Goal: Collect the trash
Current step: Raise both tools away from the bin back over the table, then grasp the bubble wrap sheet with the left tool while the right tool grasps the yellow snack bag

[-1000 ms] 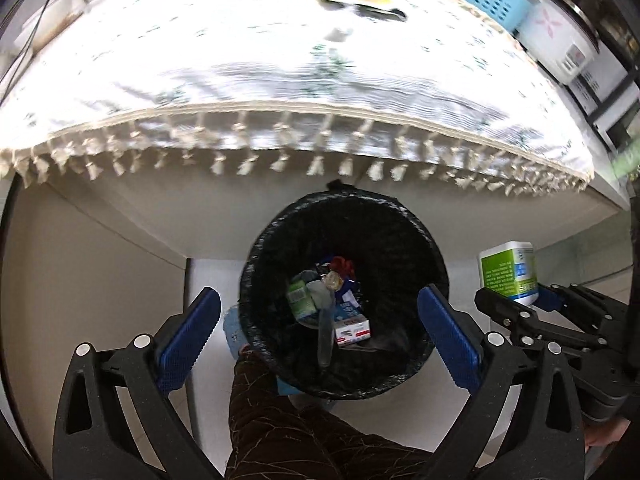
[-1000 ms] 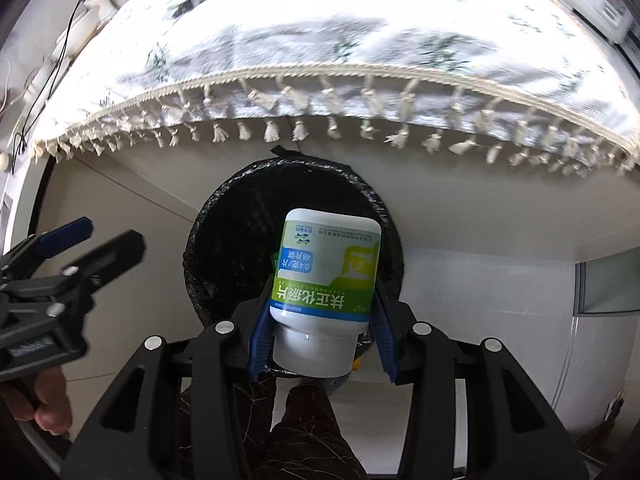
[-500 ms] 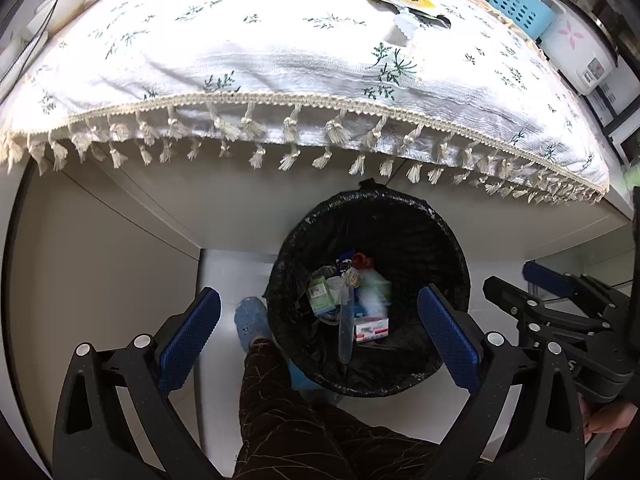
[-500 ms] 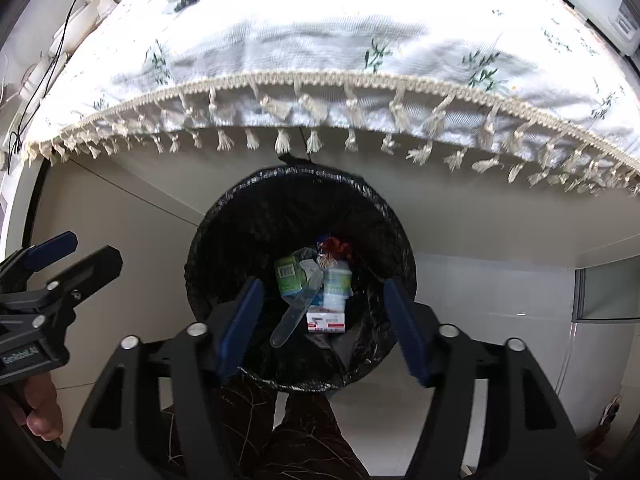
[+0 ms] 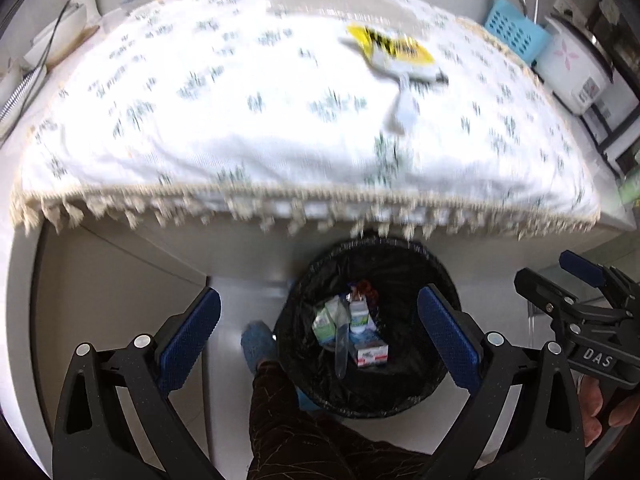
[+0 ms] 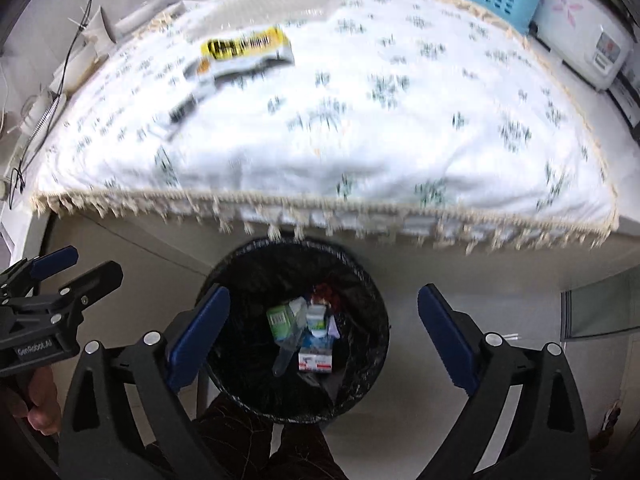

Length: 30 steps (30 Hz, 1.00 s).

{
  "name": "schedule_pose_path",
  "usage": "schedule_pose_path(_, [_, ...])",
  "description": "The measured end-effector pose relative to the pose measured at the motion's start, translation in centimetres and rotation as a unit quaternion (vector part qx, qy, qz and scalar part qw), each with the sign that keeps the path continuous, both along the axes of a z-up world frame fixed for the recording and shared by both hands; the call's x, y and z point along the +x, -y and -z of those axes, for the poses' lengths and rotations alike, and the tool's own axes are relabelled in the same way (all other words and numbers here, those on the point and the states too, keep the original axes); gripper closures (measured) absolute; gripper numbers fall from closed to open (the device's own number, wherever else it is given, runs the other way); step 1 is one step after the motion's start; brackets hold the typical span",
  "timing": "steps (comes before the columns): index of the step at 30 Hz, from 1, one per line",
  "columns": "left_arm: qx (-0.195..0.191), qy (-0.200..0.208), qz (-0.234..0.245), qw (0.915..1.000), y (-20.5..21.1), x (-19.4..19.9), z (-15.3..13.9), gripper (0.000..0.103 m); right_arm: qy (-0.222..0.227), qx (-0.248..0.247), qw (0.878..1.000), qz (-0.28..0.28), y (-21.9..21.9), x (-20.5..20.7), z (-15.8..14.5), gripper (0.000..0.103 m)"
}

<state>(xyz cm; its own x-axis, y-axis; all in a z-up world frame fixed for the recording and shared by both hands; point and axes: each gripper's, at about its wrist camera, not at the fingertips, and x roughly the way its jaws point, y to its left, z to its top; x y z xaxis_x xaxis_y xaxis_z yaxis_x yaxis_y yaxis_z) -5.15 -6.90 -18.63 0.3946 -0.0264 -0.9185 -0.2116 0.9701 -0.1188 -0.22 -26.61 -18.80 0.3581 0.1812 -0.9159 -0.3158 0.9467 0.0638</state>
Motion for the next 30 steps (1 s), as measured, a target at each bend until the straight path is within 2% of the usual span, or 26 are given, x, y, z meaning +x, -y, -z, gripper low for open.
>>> schedule_pose_path(5, [0.002, 0.013, -0.002, 0.9999, -1.3, 2.1, -2.3, 0.006, 0.021, 0.002, 1.0, -0.008, -1.1, 1.6, -2.7, 0.012])
schedule_pose_path(12, [0.005, 0.021, 0.0, 0.9998, -3.9, 5.7, -4.8, 0.006, 0.03, 0.011, 0.999, -0.003, -2.9, 4.6, -4.9, 0.012])
schedule_pose_path(25, [0.004, 0.019, 0.013, 0.9997, -8.8, 15.4, -6.3, 0.006, 0.026, 0.0, 1.0, 0.005, -7.4, 11.5, -5.6, 0.012])
schedule_pose_path(30, [-0.004, 0.012, 0.017, 0.9998, -10.3, 20.1, -5.9, 0.006, 0.017, -0.01, 1.0, 0.002, -8.8, 13.5, -5.1, 0.012])
